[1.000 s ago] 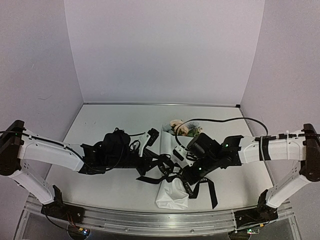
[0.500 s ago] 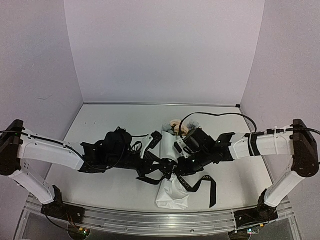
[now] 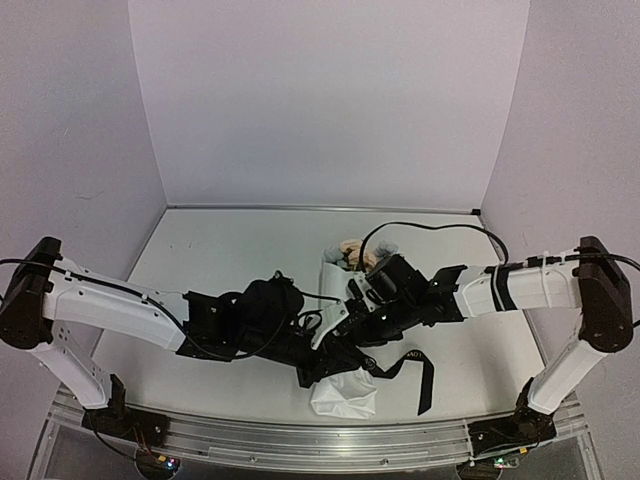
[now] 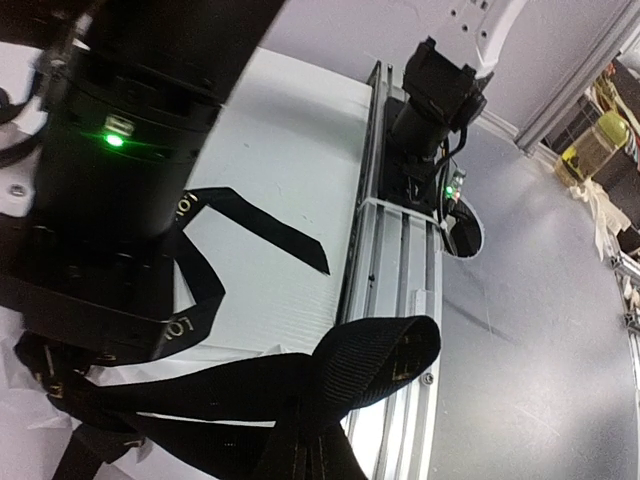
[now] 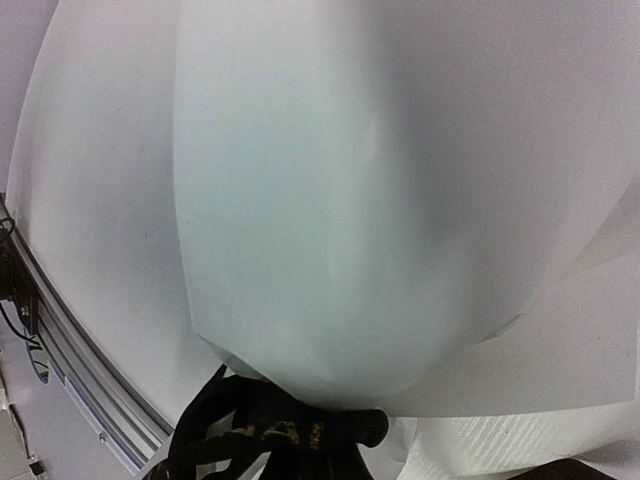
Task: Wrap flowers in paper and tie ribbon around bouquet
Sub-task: Cross the half-tied ribbon over the folded bouquet, then tie the half-tied ribbon around the folded bouquet.
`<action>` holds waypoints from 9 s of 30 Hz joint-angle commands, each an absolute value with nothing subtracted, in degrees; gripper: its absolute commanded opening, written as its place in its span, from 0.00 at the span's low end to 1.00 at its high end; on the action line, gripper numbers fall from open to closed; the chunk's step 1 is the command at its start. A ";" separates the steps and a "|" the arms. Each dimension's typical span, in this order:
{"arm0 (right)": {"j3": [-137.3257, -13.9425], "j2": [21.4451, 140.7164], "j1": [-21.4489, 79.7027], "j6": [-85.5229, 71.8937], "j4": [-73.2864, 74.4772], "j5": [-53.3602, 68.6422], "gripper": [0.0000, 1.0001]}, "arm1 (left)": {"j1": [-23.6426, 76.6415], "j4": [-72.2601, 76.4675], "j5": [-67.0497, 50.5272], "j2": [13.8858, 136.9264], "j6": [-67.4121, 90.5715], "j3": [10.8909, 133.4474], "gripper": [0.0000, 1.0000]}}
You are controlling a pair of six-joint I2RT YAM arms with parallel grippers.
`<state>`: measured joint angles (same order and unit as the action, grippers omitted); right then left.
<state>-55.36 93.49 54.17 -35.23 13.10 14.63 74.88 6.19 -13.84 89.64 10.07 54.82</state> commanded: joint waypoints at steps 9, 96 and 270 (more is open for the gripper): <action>-53.94 92.99 53.73 -34.07 9.32 16.63 0.00 | 77.20 1.47 -5.97 90.27 7.25 58.33 0.40; -52.17 93.73 53.05 -26.97 -5.60 21.78 0.00 | 60.46 9.14 -11.50 94.30 14.12 54.02 0.24; -46.14 79.89 59.65 -23.36 37.35 -10.66 0.00 | 64.66 10.61 22.58 77.89 31.35 36.61 0.00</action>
